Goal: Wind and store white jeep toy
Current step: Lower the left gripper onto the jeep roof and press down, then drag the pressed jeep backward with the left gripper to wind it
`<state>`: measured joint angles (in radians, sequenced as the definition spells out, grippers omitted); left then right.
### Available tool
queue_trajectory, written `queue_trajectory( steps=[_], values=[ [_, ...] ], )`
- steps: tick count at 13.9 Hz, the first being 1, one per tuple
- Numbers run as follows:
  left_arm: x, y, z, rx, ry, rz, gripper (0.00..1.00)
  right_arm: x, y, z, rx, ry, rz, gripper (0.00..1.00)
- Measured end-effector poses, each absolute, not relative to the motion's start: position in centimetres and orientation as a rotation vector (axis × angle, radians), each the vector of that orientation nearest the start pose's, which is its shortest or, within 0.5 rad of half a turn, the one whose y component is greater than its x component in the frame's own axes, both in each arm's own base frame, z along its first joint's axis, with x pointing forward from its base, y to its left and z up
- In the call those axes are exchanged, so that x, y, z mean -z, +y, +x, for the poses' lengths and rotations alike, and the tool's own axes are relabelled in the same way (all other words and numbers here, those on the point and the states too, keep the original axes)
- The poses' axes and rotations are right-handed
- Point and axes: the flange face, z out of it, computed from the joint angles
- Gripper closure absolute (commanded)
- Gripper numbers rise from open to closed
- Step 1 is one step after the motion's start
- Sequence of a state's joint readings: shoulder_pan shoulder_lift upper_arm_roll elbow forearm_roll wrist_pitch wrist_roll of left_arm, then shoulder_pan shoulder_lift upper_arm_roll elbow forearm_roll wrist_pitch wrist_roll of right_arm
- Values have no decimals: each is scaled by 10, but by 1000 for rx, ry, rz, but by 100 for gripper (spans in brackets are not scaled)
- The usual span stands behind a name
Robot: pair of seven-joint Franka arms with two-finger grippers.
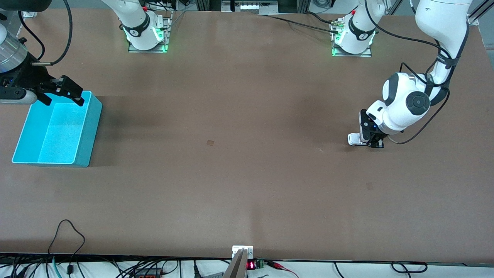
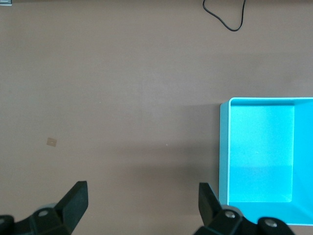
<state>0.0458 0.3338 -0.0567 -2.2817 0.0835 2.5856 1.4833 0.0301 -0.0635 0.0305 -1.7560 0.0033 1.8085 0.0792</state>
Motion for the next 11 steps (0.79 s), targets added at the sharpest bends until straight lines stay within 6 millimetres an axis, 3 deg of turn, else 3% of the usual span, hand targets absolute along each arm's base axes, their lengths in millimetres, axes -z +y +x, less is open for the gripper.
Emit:
queue_trajectory(
  steps=[5,11],
  values=[
    [-204,12,530,-62,2223,-2225,79,-593,36,552,181,26,-3127,0],
    [-204,96,529,-56,2192,-2256,78,-593,37,553,188,22,-3126,0]
  ],
)
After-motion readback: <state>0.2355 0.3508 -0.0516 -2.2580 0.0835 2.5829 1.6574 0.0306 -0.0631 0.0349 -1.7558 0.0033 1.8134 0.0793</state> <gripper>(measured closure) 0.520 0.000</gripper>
